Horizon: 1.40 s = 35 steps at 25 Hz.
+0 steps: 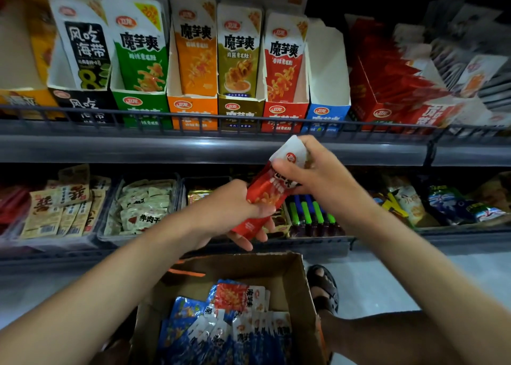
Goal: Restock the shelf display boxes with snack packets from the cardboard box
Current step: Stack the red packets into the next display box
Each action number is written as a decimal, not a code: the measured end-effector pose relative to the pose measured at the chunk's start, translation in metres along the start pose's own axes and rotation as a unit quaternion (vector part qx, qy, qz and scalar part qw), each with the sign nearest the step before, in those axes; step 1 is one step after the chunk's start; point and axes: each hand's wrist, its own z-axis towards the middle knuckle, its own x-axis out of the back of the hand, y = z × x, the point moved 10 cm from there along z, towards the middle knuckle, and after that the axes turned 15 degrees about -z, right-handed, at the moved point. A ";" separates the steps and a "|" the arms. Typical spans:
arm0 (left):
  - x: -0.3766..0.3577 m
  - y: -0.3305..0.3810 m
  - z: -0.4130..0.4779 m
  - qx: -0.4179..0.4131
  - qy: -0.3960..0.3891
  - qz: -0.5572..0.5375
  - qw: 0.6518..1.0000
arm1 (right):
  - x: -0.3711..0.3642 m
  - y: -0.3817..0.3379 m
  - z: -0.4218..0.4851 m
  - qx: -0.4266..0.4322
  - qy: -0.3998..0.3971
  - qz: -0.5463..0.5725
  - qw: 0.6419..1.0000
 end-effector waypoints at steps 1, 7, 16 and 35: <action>0.001 0.001 -0.002 0.017 -0.023 0.001 1.000 | 0.005 0.000 0.001 -0.006 -0.030 0.002 1.000; -0.007 0.002 -0.018 0.083 -0.145 0.006 0.986 | 0.008 0.006 -0.003 -0.034 -0.106 0.078 0.991; -0.006 0.036 -0.012 0.033 -0.141 -0.019 0.989 | 0.019 -0.011 0.000 -0.022 -0.052 0.128 0.990; 0.025 0.164 0.006 -0.349 0.367 0.496 0.705 | 0.157 -0.083 0.086 0.065 0.308 -0.147 0.938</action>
